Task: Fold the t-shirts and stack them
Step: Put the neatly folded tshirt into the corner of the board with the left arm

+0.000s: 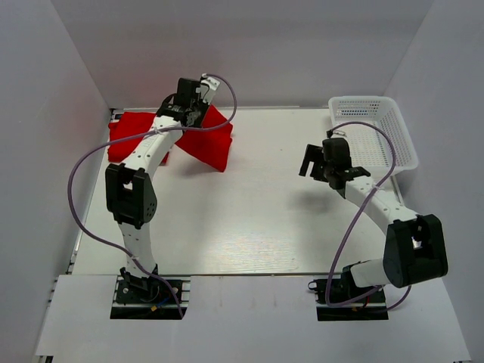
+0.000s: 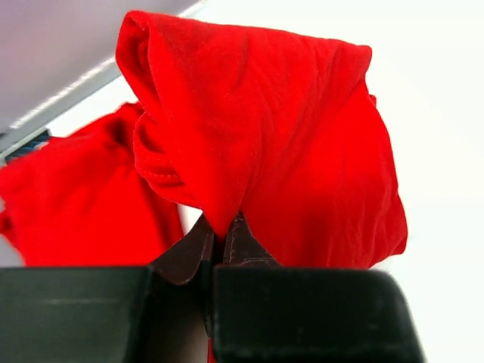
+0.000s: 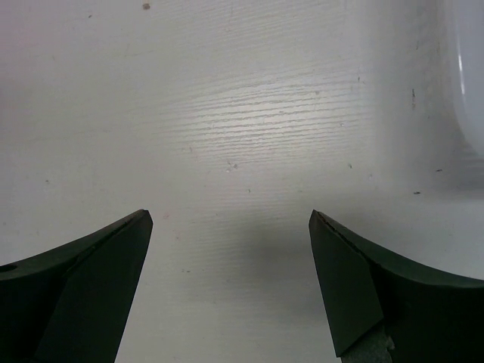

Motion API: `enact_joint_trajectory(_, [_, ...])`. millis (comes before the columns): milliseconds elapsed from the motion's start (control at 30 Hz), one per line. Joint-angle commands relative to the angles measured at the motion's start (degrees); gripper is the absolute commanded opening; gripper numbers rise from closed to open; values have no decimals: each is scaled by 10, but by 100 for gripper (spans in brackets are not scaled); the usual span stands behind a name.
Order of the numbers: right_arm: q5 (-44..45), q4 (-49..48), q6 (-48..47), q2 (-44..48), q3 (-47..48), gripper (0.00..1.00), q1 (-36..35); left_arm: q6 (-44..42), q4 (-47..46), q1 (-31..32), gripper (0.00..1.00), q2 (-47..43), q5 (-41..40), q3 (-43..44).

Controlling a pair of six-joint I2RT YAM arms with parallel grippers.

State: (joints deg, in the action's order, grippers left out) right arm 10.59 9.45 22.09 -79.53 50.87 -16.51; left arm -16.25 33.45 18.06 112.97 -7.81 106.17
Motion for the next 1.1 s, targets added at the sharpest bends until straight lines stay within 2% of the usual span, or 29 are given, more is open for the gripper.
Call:
enact_joint_trajectory(0, [24, -5, 5, 24, 3, 90, 0, -52, 1, -9, 0, -41, -32, 36])
enact_joint_trajectory(200, [32, 15, -27, 39, 27, 90, 3, -101, 22, -22, 0, -41, -41, 83])
enact_joint_trajectory(467, [32, 22, -30, 52, 35, 90, 1, -125, 22, -51, 0, -46, -67, 101])
enact_joint_trajectory(1067, [-11, 18, -13, 38, 56, 90, -1, -114, 33, -98, 0, -78, -55, 124])
